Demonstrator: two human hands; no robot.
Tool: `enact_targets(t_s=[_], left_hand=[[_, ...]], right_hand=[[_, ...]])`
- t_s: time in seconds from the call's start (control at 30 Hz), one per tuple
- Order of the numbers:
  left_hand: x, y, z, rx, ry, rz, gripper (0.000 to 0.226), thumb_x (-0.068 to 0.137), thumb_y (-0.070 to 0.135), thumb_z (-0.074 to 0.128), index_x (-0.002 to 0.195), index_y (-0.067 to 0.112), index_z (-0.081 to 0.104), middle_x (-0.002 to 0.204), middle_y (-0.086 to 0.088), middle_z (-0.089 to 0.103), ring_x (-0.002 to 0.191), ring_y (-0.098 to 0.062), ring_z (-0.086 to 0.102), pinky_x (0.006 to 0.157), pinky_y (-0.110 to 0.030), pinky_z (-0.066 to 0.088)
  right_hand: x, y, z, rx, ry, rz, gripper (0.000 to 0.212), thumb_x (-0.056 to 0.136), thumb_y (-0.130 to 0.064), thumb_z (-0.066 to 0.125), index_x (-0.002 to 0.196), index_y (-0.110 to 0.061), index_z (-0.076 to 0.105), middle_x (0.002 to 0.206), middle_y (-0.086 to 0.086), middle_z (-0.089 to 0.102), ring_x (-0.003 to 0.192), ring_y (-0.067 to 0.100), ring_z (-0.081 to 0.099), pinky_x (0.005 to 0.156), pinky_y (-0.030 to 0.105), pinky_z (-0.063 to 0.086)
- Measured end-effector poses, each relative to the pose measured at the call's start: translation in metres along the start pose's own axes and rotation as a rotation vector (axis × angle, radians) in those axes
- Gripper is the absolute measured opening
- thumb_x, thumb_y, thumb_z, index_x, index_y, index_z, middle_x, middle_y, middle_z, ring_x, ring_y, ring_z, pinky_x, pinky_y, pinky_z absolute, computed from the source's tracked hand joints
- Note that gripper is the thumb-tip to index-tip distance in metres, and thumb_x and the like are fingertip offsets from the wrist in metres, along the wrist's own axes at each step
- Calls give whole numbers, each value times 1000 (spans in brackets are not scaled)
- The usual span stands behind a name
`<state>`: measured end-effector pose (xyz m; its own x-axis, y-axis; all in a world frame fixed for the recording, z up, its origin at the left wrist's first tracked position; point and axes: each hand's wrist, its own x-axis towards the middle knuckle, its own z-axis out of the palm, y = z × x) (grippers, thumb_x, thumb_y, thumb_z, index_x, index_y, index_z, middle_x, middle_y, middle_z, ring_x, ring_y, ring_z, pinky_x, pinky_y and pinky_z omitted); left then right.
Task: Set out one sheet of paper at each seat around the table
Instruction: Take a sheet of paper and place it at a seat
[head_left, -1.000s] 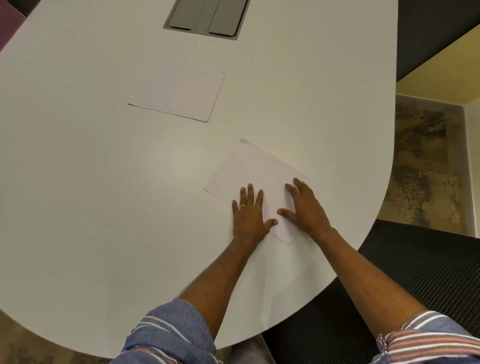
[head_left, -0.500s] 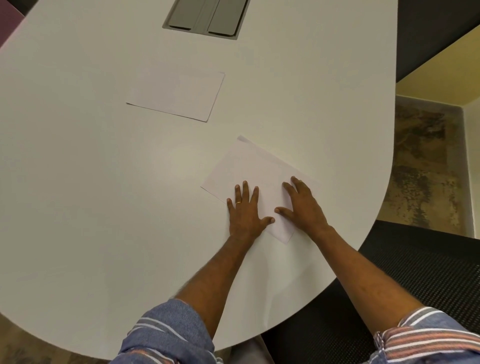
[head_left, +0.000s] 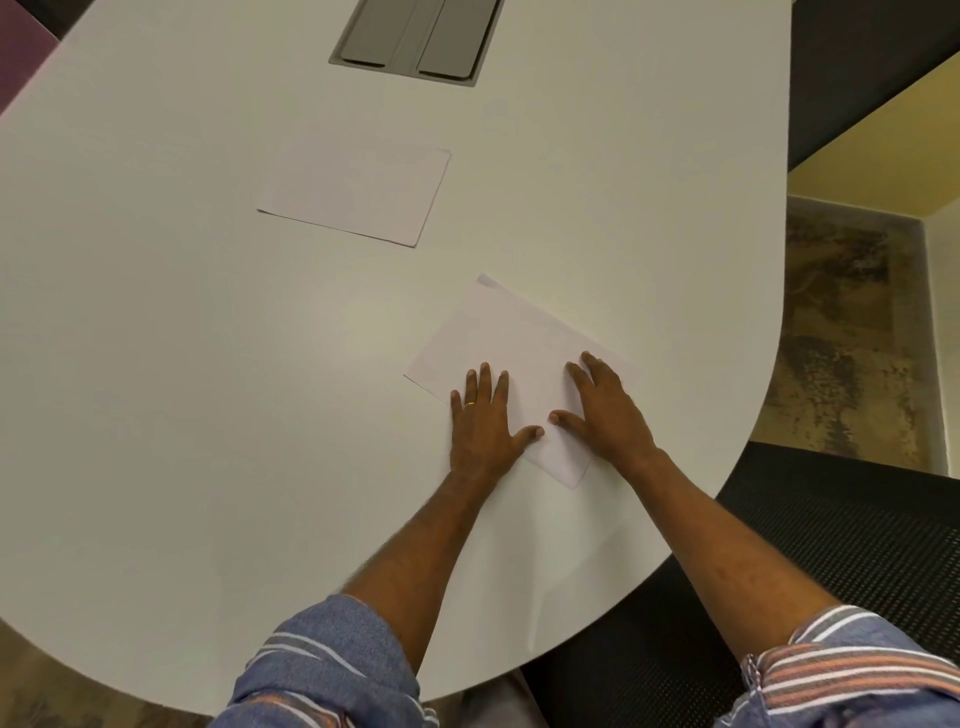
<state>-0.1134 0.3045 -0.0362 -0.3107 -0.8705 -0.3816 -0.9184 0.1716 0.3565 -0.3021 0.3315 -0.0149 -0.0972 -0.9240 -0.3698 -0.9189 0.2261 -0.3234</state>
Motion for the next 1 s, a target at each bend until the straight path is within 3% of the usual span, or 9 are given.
enact_targets(t_s=[0.17, 0.5, 1.0], left_hand=[[-5, -1, -10, 3, 60, 21, 88, 95, 70, 34, 161, 20, 4, 169, -6, -6, 156, -25, -10, 125, -47, -4], [-29, -8, -46, 117, 129, 124, 81, 101, 62, 26, 160, 16, -4, 169, -5, -6, 156, -22, -8, 127, -42, 0], [-101, -20, -119, 171, 265, 364, 72, 105, 53, 23, 161, 13, 1, 168, -7, -7, 156, -23, -9, 127, -42, 2]], right_hand=[[-2, -6, -8, -87, 142, -43, 67, 101, -49, 46, 155, -12, 30, 165, 9, 21, 154, 26, 16, 125, 45, 18], [-29, -28, -31, -106, 172, 34, 69, 103, -52, 34, 160, -18, 13, 169, 5, 3, 156, 25, 1, 123, 53, 16], [-126, -100, -63, -99, 334, 154, 69, 104, -53, 32, 161, -20, 9, 169, 4, 0, 156, 24, -2, 124, 52, 14]])
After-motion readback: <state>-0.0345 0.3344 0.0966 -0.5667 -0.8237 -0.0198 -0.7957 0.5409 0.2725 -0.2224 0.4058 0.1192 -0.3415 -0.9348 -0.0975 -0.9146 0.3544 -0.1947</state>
